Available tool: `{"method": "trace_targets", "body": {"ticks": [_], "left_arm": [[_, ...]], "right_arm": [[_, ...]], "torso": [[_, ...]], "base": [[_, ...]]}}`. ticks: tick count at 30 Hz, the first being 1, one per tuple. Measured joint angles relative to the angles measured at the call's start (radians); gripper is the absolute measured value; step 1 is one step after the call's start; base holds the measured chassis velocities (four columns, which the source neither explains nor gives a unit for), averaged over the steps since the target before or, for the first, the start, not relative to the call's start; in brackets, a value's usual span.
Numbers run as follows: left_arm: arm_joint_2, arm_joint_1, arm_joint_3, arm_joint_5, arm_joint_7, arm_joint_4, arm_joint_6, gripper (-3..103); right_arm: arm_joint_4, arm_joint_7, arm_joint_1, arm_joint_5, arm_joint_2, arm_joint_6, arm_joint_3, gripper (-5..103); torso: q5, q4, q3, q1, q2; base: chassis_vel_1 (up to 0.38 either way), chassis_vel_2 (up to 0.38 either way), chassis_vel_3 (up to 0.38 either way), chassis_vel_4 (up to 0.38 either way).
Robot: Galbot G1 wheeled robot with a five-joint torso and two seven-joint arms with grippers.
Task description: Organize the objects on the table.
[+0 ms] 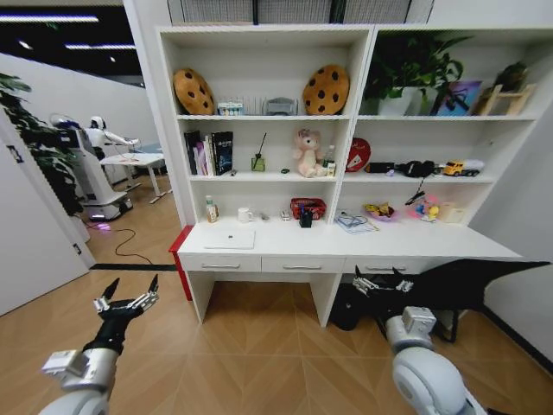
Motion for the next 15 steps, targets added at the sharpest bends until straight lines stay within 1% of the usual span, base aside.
{"method": "trace_targets", "body": {"ticks": [3,5,7,15], "left_arm": [[0.003,-0.001,0.0,0.003,-0.001,-0.003,0.002,100],[0.008,-0.003,0.0,0.026,-0.013,-0.005,0.009,100],[0.009,-0.004,0.001,0.03,-0.015,-0.005,0.01,100],[0.013,-0.004,0.002,0.032,-0.018,-0.005,0.012,100]], "right_arm": [[0.0,0.0,0.0,0.0,0.0,0.0,0.0,100],[0.0,0.0,0.0,0.0,0.0,0.0,0.0,100],[0.0,0.0,0.0,0.0,0.0,0.0,0.0,100],[0.0,0.0,0.0,0.0,-0.001,0.0,0.0,100]], "torso": [[0.0,0.0001,0.0,0.0,0.0],[0.0,0.0001,0.0,0.0,0.0],[0.0,0.0001,0.0,0.0,0.0],[-0.0001,0.0001,0.0,0.0,0.0]], "base": [[0.0,0.0,0.0,0.0],[0.0,0.0,0.0,0.0],[0.0,0.0,0.0,0.0],[0.0,0.0,0.0,0.0]]}}
